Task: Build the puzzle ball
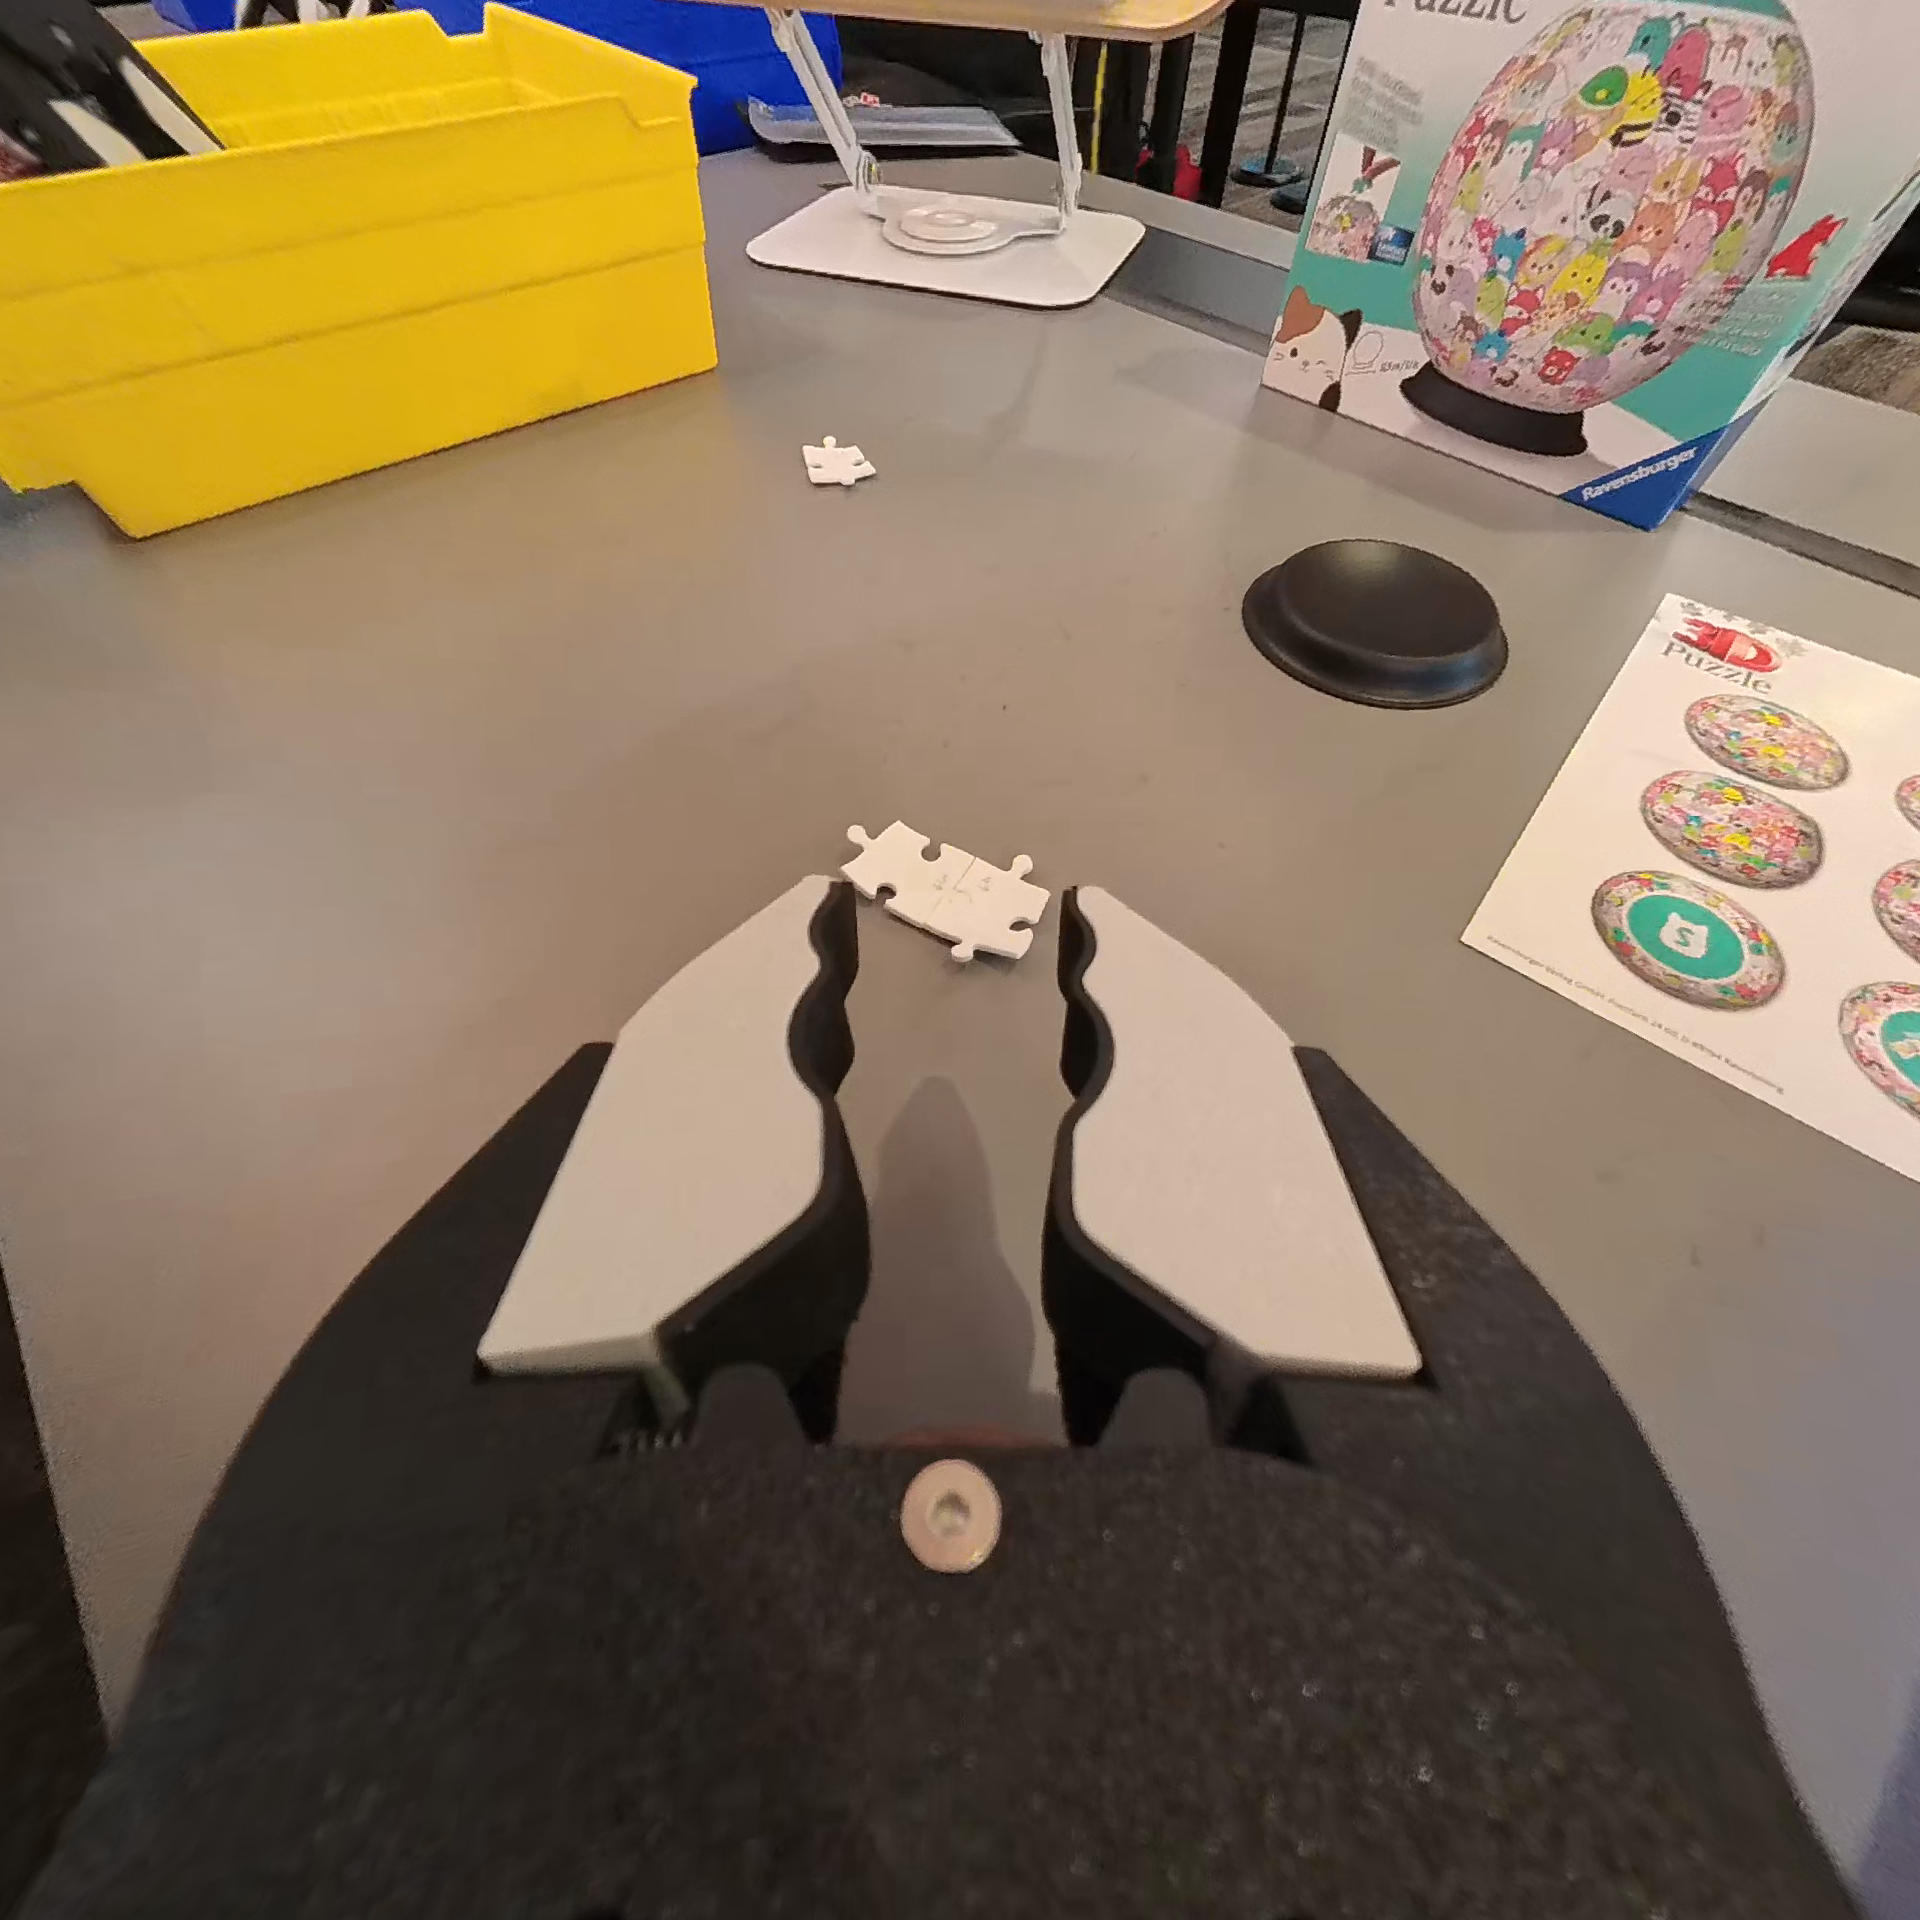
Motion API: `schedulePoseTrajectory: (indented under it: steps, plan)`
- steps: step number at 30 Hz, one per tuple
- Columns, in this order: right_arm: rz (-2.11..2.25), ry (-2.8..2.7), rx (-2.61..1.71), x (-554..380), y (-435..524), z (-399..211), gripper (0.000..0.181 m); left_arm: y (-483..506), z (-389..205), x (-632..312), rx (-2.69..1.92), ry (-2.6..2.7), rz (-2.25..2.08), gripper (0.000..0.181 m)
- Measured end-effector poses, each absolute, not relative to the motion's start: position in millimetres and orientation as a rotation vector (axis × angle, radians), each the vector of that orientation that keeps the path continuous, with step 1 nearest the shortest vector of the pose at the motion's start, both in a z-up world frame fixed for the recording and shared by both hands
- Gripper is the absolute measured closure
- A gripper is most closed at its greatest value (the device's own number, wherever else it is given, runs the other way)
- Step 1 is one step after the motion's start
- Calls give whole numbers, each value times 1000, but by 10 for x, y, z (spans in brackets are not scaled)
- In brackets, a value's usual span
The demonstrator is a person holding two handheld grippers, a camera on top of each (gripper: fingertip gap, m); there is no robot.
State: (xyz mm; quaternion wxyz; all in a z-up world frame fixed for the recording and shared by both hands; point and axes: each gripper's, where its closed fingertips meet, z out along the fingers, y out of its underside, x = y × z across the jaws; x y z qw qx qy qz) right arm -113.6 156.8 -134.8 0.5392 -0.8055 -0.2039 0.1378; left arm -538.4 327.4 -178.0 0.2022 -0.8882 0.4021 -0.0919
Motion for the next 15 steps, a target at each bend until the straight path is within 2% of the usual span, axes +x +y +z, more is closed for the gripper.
schedulePoseTrajectory:
  steps: [4, 10, 15]
  plan:
    - [341, -481, -1923, -1137, 1584, -1356, 145, 3256, -1853, -5412, -2493, 1171, -273, 123]
    - [341, -480, -1918, -1138, 1579, -1349, 146, 3247, -1841, -5402, -2469, 1208, -286, 147]
    - [344, -485, -1919, -1152, 1569, -1350, 146, 3218, -1794, -5478, -2461, 1181, -277, 147]
